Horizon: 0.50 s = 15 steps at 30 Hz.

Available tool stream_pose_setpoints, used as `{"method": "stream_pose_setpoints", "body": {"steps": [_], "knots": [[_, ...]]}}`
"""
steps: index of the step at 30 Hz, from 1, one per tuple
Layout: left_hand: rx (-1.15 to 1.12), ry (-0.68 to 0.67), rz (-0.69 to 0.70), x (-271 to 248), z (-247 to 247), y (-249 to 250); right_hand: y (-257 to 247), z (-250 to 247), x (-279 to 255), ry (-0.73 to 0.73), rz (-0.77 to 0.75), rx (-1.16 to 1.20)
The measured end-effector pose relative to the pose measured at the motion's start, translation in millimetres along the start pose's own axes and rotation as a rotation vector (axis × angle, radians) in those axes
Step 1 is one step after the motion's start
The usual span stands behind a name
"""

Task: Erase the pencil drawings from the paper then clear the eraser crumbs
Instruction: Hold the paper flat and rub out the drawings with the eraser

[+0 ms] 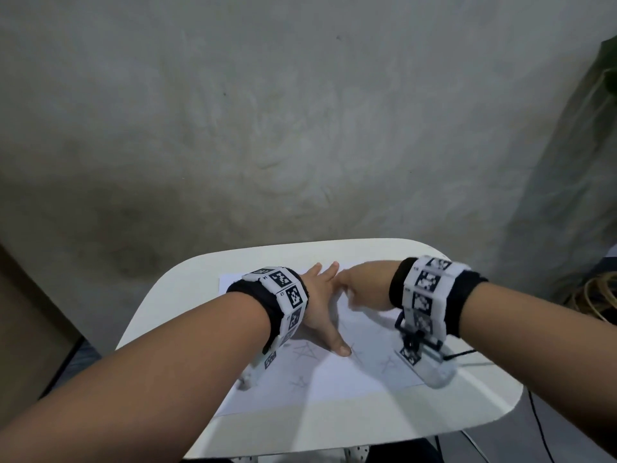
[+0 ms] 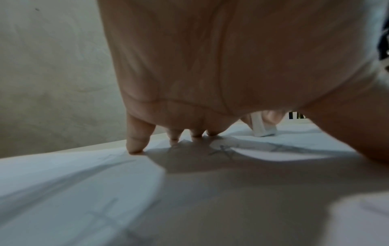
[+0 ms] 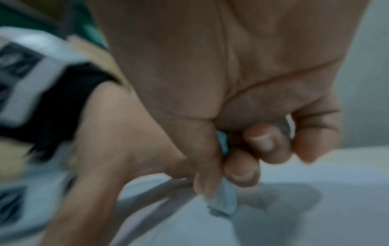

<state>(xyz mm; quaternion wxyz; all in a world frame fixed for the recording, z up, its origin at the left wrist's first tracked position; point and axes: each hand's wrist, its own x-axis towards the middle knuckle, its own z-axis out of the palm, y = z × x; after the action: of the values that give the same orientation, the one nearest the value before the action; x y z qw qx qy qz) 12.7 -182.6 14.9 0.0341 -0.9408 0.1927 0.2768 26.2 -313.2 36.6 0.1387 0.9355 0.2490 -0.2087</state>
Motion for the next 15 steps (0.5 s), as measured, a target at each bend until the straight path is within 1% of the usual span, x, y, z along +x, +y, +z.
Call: {"method": "stream_pose_setpoints", "body": {"steps": [3,4,5,7,8,10,11,12,15], "knots": [[0.035,-0.003,-0.004,-0.5,1.8,0.1,19.0,-6.8,0.0,0.039,0.130,-0.044],[0.036,0.001,-0.002,-1.3,1.9,0.5,18.7,-5.5,0.5,0.054,0.139,-0.061],[0.034,0.001,0.000,-2.3,1.0,1.0,12.8,-4.0,-2.3,0.062,0.105,-0.066],[0.015,-0.005,0.005,-3.3,-0.7,1.8,1.9,4.0,-3.9,0.012,-0.001,-0.057],[0.013,-0.009,0.006,-2.7,-0.8,1.7,3.3,4.8,-3.7,-0.008,-0.012,-0.028],[0.036,-0.011,0.000,-1.6,0.4,1.1,13.6,-1.7,-2.4,0.030,0.066,0.007],[0.042,-0.006,-0.002,-1.3,1.0,1.0,17.0,-4.7,-4.0,0.055,0.113,-0.019],[0.042,-0.003,-0.002,-1.7,0.8,1.6,16.5,-4.6,-4.5,0.057,0.129,-0.044],[0.029,-0.007,0.003,-3.2,-1.4,3.1,2.4,2.8,-6.6,-0.016,0.026,-0.015]]}}
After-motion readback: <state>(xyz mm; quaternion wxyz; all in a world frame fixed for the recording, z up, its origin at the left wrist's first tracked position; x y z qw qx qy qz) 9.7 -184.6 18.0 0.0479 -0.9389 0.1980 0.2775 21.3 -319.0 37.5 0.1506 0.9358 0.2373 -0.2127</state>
